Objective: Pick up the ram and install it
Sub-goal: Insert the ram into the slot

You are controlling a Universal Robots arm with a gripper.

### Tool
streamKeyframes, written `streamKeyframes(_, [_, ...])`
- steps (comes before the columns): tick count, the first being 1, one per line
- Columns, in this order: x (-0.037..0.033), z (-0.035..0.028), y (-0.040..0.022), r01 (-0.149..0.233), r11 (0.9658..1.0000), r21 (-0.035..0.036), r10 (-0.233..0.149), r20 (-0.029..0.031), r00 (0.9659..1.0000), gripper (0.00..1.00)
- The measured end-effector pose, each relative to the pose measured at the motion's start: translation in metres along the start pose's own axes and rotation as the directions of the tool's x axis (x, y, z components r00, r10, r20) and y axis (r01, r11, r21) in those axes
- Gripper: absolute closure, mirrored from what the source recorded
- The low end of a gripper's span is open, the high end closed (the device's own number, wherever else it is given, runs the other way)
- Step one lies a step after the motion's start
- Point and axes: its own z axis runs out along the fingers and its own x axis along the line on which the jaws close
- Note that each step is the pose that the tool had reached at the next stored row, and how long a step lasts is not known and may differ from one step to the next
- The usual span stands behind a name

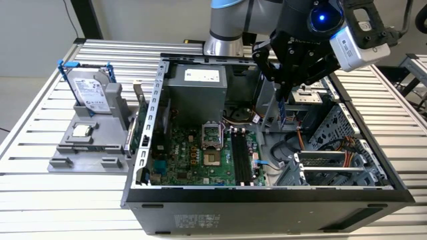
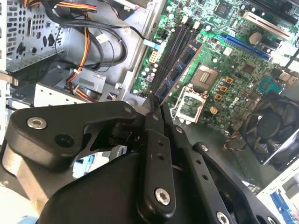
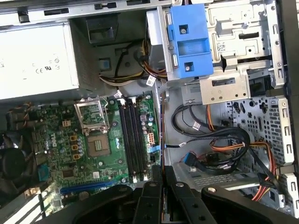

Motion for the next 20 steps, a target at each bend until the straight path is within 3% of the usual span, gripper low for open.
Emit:
streamKeyframes(4, [0.0002,0.0033,-0.0001,0.047,0.9989,-0.003,-0.047,0.002,0.9989,1.0])
streamKeyframes(10, [0.0007,0.0132,-0.0003,0.117,0.9931,-0.0069,-0.117,0.0006,0.9931,1.0])
streamKeyframes(20, [0.0015,0.0301,-0.0007,0.121,0.9926,-0.0073,-0.121,0.0053,0.9927,1.0])
